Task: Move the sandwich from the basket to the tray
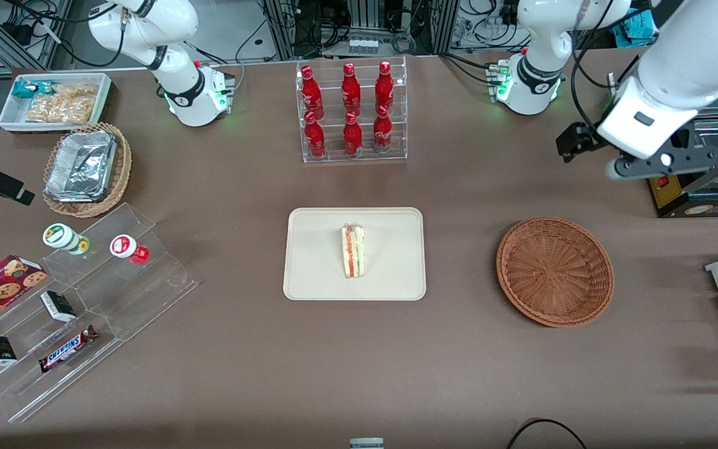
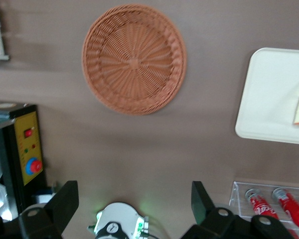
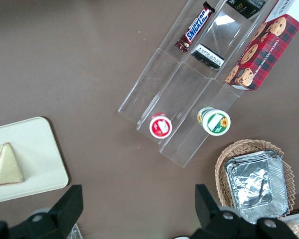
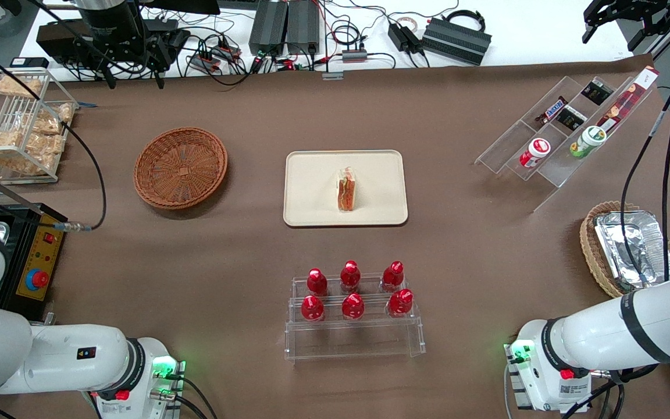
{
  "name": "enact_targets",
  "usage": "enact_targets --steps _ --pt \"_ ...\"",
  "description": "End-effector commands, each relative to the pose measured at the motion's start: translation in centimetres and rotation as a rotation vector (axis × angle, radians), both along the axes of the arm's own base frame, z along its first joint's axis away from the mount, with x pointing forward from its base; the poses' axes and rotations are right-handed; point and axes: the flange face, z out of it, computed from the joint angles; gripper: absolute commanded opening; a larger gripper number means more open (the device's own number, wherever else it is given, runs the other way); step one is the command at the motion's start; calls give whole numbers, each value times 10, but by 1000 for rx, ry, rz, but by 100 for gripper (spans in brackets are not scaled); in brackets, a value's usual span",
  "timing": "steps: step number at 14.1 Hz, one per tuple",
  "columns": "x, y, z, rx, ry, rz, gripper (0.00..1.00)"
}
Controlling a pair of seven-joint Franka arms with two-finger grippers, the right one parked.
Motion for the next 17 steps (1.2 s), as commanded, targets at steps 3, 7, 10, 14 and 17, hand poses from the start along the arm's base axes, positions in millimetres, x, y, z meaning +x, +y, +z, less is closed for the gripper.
enact_targets --steps 3,7,10,14,17 --pt "-19 30 2 0 34 33 100" --pt "-12 32 -4 -88 49 -66 100" --pt "-7 30 -10 -95 23 -63 100" --pt "-5 31 5 -96 -11 -68 100" --pt "-2 53 5 -108 -4 -25 100"
